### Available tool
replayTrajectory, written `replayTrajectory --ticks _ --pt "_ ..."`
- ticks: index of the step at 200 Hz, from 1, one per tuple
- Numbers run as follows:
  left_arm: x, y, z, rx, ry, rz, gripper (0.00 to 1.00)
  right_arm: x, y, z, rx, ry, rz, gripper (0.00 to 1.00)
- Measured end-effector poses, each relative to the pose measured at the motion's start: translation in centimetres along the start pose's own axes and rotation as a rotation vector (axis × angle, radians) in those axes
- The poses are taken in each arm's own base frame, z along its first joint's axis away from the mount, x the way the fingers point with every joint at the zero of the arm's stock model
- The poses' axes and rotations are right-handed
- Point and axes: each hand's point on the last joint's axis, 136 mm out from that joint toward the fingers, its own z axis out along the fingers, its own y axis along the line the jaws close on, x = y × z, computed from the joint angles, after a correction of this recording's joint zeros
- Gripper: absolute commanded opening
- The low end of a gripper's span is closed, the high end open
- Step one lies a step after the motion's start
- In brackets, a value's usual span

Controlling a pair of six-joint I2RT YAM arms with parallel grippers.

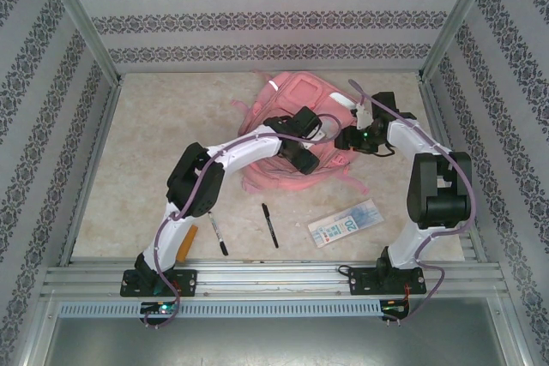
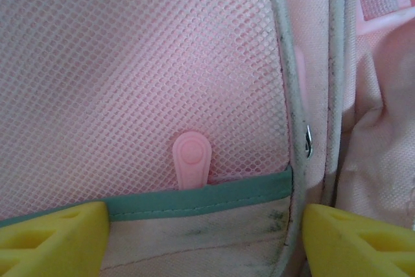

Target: Pack the student bag

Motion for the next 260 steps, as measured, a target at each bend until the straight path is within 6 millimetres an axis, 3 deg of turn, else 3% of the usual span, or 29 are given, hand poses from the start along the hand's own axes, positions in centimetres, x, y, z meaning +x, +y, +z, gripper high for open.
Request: replayTrajectory --ticks 40,72,83,104,135,173,229,260 --pt "-0.1 -0.7 0.0 -0.004 -0.002 0.051 0.82 0.1 0.1 -0.1 -0.014 0.002 0.005 0.57" --pt "-0.2 -0.8 0.1 -0.056 -0.002 0.076 0.71 0.2 -0.3 0.0 -0.026 0.016 0.021 0.54" --pt "-0.3 -0.4 0.5 -0.088 0.002 0.073 0.61 0.3 -0.3 0.2 -0.032 0.027 0.022 0.54" --pt "-0.4 0.0 1.7 -0.119 0.015 0.062 0.29 0.4 -0.6 0.6 -0.033 0.041 0.026 0.55" --pt "-1.3 0.5 1.3 -0.155 -0.006 0.033 0.00 0.4 -0.6 0.5 -0.031 0.044 -0.004 0.56" --pt "-1.2 0.9 -0.5 -0.163 -0.022 0.057 0.00 0.1 -0.7 0.5 -0.027 0.010 -0.088 0.58" --pt "-2.8 1.9 -6.0 -0.174 -0.103 0.134 0.00 -0.4 -0.3 0.3 -0.048 0.003 -0.196 0.58" --pt "-3.1 2.2 -7.0 -0.175 -0.114 0.163 0.00 -1.3 -0.1 0.7 -0.069 0.000 -0.252 0.59"
